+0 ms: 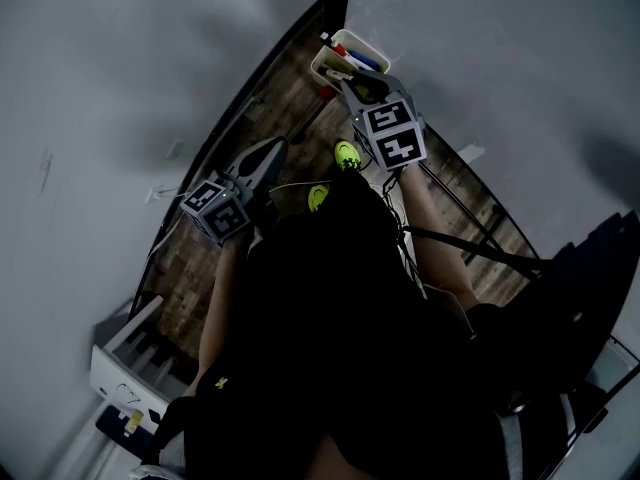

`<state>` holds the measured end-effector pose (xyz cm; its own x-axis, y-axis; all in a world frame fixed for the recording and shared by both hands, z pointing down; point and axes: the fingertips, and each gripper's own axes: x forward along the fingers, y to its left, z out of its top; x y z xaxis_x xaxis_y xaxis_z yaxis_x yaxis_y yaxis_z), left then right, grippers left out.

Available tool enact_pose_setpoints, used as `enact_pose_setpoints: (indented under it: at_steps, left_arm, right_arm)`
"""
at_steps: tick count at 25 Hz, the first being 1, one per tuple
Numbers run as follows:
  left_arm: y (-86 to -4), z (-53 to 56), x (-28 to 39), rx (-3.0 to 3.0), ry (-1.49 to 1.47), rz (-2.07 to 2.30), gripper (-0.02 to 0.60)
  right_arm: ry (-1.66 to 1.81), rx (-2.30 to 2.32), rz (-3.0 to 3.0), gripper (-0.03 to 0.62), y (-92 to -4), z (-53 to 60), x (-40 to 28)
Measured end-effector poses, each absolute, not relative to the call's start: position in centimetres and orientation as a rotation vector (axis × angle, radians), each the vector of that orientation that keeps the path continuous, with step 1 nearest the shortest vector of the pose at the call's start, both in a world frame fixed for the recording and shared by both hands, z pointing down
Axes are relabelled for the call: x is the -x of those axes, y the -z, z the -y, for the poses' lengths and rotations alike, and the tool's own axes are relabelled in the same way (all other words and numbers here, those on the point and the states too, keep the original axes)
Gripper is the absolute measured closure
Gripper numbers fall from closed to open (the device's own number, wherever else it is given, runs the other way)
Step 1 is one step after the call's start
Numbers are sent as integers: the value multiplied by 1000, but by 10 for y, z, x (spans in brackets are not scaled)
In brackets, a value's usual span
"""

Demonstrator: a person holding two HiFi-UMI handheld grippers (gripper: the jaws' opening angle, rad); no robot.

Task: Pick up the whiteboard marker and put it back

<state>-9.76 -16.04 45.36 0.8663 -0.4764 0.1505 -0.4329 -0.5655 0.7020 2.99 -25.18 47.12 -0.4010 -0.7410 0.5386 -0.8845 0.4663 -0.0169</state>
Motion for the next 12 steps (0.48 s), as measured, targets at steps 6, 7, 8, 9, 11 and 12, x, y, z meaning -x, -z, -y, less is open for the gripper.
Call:
enact_pose_setpoints:
  at_steps: [6, 7, 8, 9, 11, 12]
  left_arm:
    - [-456, 164, 94, -2258, 75, 637, 568]
    - [-455, 163, 94, -2260, 76, 635, 568]
    - [-453, 162, 94, -2261, 77, 633, 568]
    - [-451, 161, 95, -2262, 77, 632, 568]
    - [-455, 163, 98, -2272, 81, 634, 568]
    - [-457, 164, 99, -2275, 81, 636, 568]
  right_arm:
    - [-421, -1361, 2251, 517, -475, 251, -32]
    - [-422, -1365, 2250, 517, -474, 249, -32]
    - [-424, -1368, 2249, 517, -473, 247, -32]
    - [-426, -1371, 2249, 517, -473, 246, -32]
    - [-422, -1377, 2244, 517, -475, 248, -33]
    - [-419, -1381, 2240, 517, -477, 249, -34]
